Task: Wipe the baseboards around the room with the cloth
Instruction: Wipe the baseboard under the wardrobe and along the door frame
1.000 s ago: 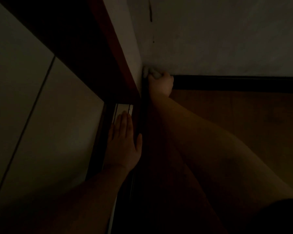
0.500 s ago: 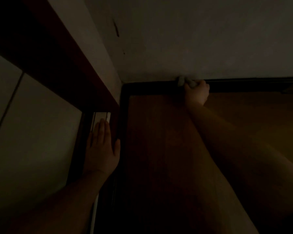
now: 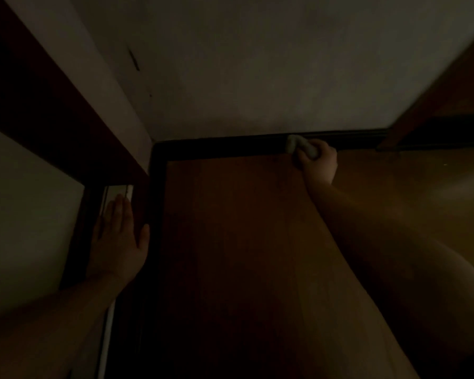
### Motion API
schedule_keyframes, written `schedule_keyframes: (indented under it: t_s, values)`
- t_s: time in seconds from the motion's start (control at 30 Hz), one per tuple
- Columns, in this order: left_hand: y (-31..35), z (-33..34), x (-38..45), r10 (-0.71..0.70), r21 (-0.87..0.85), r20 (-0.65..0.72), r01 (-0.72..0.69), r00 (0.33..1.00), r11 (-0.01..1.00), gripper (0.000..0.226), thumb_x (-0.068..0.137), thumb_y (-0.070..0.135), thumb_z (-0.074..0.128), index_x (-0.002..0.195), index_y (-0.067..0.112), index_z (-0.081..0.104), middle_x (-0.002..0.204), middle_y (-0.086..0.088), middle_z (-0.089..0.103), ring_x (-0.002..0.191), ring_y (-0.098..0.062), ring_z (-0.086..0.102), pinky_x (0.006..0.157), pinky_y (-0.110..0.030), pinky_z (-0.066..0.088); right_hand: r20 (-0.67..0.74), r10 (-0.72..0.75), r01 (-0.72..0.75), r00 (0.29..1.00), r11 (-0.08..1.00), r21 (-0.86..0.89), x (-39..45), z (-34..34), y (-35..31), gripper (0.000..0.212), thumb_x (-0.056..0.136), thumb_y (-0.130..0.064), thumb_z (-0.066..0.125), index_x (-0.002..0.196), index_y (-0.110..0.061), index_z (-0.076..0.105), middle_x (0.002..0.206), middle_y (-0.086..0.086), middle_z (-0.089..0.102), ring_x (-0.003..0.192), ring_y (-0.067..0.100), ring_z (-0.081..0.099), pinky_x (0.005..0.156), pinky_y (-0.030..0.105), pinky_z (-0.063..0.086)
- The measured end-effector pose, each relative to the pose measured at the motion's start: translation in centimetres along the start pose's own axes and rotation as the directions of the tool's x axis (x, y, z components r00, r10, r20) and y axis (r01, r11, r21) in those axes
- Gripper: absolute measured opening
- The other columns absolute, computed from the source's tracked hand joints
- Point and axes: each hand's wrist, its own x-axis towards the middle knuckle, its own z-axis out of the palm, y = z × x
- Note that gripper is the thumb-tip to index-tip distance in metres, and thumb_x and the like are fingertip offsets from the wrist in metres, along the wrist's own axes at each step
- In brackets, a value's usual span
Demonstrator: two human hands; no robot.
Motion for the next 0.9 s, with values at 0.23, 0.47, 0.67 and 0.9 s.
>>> schedule_keyframes:
  t_s: [0.23, 0.47, 0.67, 0.9]
  values:
    - [-0.4, 0.3, 0.1, 0.000, 0.030, 0.006, 0.000, 1.000, 1.000, 0.081, 0.094, 0.056, 0.008, 0.157, 0.004, 0.001, 0.165, -0.012, 0.000, 0.152, -0.027, 0.004, 0.122, -0.041, 0.004, 0.129, -0.013, 0.001, 0.992, 0.995, 0.095, -6.9, -2.4, 1.5, 0.057, 0.078, -0.029, 0.081, 0.128, -0.027, 0.053, 0.131, 0.004, 0.047, 0.109, 0.016, 0.052, 0.094, 0.038, 0.051]
    - [-0.8, 0.4, 0.6, 0.039, 0.053, 0.052, -0.041, 0.998, 0.998, 0.083, 0.101, 0.046, 0.037, 0.155, 0.003, -0.009, 0.164, -0.016, -0.006, 0.152, -0.029, 0.001, 0.123, -0.042, 0.004, 0.234, 0.025, -0.055, 0.972, 0.991, 0.121, -11.3, -6.3, 3.5, 0.066, 0.079, -0.028, 0.082, 0.135, -0.027, 0.048, 0.139, 0.004, 0.040, 0.114, 0.019, 0.052, 0.092, 0.033, 0.053]
    - [-1.5, -0.8, 1.6, 0.050, 0.000, 0.202, -0.051, 0.978, 0.999, 0.099, 0.095, 0.035, 0.060, 0.155, 0.007, -0.014, 0.164, -0.014, -0.015, 0.152, -0.029, -0.007, 0.123, -0.039, 0.003, 0.466, 0.030, -0.153, 0.884, 0.961, 0.228, -10.3, -11.4, -1.1, 0.056, 0.078, -0.021, 0.084, 0.126, -0.016, 0.055, 0.112, -0.002, 0.060, 0.105, 0.021, 0.064, 0.071, 0.023, 0.058]
    - [0.0, -4.9, 2.5, -0.037, 0.000, 0.441, 0.041, 0.897, 0.999, 0.108, 0.090, 0.057, 0.059, 0.155, 0.017, -0.018, 0.163, -0.010, -0.021, 0.152, -0.026, -0.009, 0.123, -0.041, 0.010, 0.745, 0.002, -0.389, 0.667, 0.854, 0.346, -13.7, -18.4, -7.3, 0.052, 0.084, -0.017, 0.077, 0.129, -0.007, 0.054, 0.117, 0.009, 0.070, 0.105, 0.023, 0.070, 0.082, 0.029, 0.058]
